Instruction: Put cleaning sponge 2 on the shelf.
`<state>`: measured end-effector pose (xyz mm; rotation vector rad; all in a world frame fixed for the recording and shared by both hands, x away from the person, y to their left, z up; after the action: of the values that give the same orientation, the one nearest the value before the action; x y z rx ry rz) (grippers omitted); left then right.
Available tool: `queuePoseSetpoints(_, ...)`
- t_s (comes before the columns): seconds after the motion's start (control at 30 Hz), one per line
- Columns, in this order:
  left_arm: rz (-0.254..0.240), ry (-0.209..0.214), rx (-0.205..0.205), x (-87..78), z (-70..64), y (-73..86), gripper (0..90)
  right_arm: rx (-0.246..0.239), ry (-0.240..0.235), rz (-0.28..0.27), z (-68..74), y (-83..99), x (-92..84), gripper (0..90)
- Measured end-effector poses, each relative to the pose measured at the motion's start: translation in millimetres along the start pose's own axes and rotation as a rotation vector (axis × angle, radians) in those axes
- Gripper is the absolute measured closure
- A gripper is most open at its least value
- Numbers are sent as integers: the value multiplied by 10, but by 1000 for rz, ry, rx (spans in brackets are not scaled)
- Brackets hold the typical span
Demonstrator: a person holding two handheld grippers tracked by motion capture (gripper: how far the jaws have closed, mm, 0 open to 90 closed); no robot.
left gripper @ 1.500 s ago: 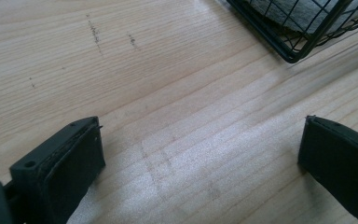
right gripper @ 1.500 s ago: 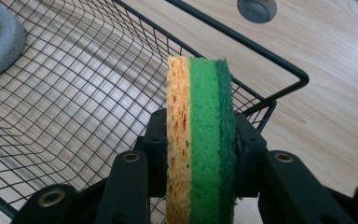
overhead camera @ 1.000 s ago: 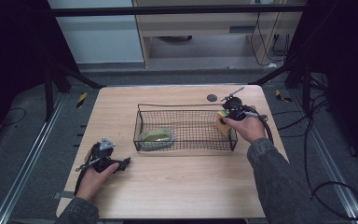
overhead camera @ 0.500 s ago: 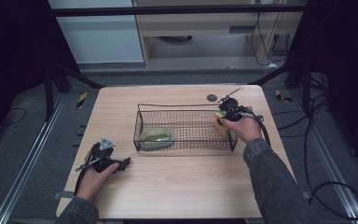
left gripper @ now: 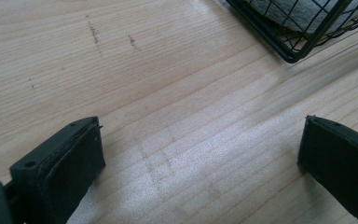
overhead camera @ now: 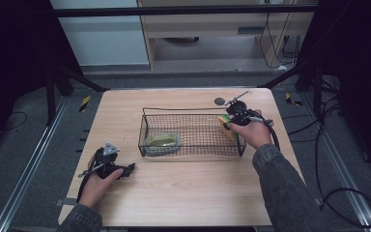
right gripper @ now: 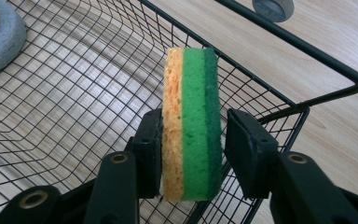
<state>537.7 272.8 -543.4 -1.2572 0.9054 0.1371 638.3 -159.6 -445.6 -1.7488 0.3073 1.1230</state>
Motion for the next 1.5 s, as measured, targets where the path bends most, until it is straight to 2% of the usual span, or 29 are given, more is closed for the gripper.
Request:
queuePoseSetpoints(0.47, 0, 1, 0, 1, 0, 0, 0, -21, -36, -37, 144, -13, -132, 563)
queuePoseSetpoints(0.67, 0, 1, 0, 1, 0, 0, 0, -26, -56, -35, 212, 45, -144, 565)
queuePoseSetpoints(0.77, 0, 0, 0, 1, 0, -1, 0, -24, -64, -26, 232, 75, -149, 543)
queuePoseSetpoints(0.9, 0, 0, 0, 1, 0, -1, 0, 0, -101, -28, 261, 82, -167, 515)
queuePoseSetpoints(1.03, 0, 0, 1, 1, 1, -1, 0, -1, -90, -43, 263, 76, -205, 472)
queuePoseSetpoints(1.13, 0, 1, 0, 1, 0, -1, 0, 15, -70, -63, 224, 74, -259, 428)
queuePoseSetpoints(1.17, 0, 1, 0, 1, 1, -1, 0, 26, -52, -74, 180, 80, -288, 384)
queuePoseSetpoints(1.2, 0, 1, 0, 1, 1, -1, 0, 26, -52, -74, 180, 80, -288, 384)
queuePoseSetpoints(1.37, -1, 1, 0, 2, 0, -1, 0, 53, -10, -109, 60, 120, -354, 258)
queuePoseSetpoints(1.4, -1, 0, -1, 3, 1, -2, 0, 53, -10, -109, 60, 120, -354, 258)
queuePoseSetpoints(1.43, -1, 0, -1, 4, 1, -2, 0, 64, -3, -122, 30, 128, -375, 202)
queuePoseSetpoints(1.5, -1, 0, 0, 4, 2, -3, 0, 66, -1, -126, 23, 130, -383, 179)
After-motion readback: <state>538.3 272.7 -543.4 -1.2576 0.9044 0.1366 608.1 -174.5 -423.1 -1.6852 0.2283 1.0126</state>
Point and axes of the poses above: each handheld gripper's, and its own axes: x roughly forward along the jaws, y roughly out of its underside, z roughly to its left, the point moved 5 cm from there along x, roughly forward along the jaws, and after that the axes turned 4 degrees about -z, right-handed, at the moved point
